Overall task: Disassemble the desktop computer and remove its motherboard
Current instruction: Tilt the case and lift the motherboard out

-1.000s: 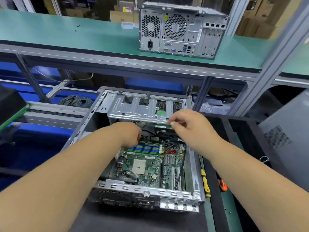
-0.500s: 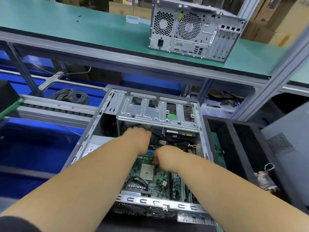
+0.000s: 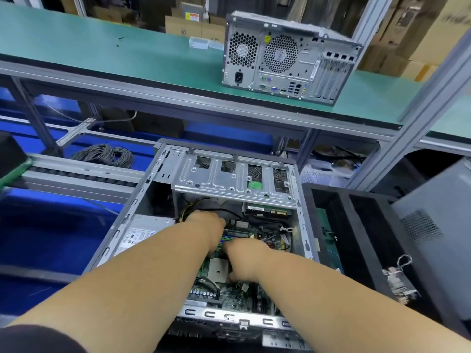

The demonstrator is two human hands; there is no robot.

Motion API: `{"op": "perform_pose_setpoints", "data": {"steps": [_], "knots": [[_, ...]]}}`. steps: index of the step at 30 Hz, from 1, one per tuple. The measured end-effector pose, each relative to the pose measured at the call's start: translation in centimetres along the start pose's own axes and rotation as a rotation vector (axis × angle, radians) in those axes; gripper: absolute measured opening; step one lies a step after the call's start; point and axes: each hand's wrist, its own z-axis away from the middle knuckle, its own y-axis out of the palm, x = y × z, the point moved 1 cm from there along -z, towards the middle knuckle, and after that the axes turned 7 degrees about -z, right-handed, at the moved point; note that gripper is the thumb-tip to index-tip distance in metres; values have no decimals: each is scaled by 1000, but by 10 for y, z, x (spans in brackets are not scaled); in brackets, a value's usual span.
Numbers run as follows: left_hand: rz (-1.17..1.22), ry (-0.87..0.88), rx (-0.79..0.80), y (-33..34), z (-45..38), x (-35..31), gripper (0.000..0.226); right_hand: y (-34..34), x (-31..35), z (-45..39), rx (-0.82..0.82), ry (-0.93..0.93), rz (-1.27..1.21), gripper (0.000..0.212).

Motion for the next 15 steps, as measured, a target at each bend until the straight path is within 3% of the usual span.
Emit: {"op": "perform_pose_setpoints", "data": {"steps": [4,6,10,15], "knots": [[6,30,-19,3,-3,1,58,-2,-2,2,-32,65,28,14],[13,43,-45,2,-4,2,52,-6,-5,2,-84,133,-8,10],[15,30,-65,4,-6,2,48,-10,-13,-1,-221,242,-53,58],[-6,-60,-50,3,-9,5,40,-14,-22,-12,-47,299,8,57]]}}
